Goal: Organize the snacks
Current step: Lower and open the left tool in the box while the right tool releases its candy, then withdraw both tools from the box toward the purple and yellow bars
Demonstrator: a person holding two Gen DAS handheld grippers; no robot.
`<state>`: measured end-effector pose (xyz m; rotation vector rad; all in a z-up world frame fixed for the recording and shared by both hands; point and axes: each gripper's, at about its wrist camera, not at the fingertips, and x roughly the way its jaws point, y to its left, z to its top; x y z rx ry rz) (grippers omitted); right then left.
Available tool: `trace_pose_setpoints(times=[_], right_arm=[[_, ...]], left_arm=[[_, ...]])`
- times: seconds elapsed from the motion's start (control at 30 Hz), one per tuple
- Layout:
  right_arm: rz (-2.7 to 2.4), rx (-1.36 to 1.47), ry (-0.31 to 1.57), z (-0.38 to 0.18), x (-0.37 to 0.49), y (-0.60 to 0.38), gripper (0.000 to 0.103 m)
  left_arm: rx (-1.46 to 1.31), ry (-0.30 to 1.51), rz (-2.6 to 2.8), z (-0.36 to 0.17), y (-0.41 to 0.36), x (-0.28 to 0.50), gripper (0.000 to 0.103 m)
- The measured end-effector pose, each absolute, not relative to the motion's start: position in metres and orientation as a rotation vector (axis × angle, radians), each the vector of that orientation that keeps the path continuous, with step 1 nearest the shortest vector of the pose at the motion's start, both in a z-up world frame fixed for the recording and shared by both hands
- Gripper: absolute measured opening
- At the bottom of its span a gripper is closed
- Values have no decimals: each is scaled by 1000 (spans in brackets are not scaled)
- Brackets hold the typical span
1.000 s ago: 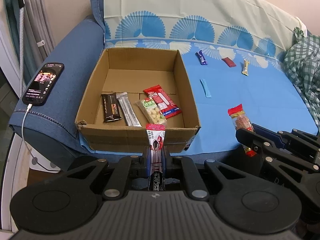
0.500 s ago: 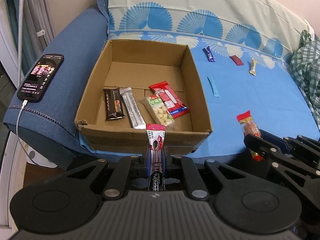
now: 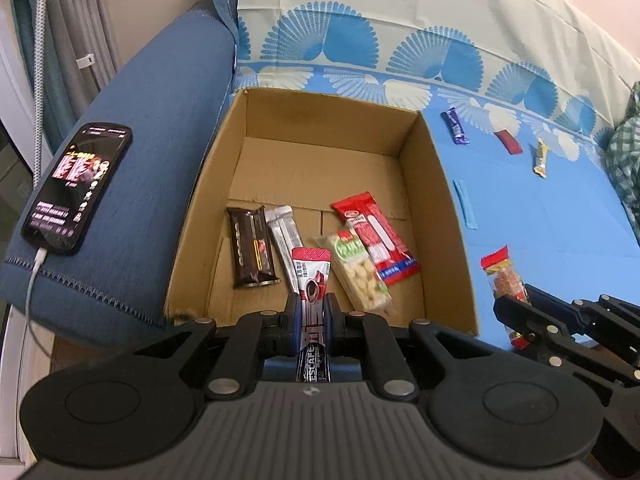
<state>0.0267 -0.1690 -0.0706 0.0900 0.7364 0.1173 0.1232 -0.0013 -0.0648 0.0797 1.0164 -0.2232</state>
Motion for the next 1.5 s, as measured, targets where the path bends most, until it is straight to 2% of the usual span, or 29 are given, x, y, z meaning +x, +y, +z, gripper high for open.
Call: trace_pose_setpoints(times=[0.73,0.8,0.83,0.87,0.93,1.0,1.07,1.23,1.5], right_arm=[[121,121,848,-130,157,-173,20],[119,141,845,-133,164,-176,24],[116,149,843,-133,166,-178,39],[110,160,839,-133,168,-179,56],[93,171,824,-131,166,-183,70],[91,158,817,-129,159,-183,73],[84,144,830,-129,147,-180,82],[76,136,863,-123,107,-170,93],[71,112,814,-93,52,-152,97]], left_arm=[[146,1117,-168,-142,-17,239,15],[178,1090,-172,-144,-19,242,42],[193,1082,-172,-144,-20,242,81],[206,1070,-158,-143,-20,242,102],[197,1019,-130,-138,-16,233,103],[202,1033,-133,-137,-15,225,103],[191,1073,-118,-138,-11,213,103],[149,1110,-81,-134,-1,170,103],[144,1085,-69,-117,6,107,103]])
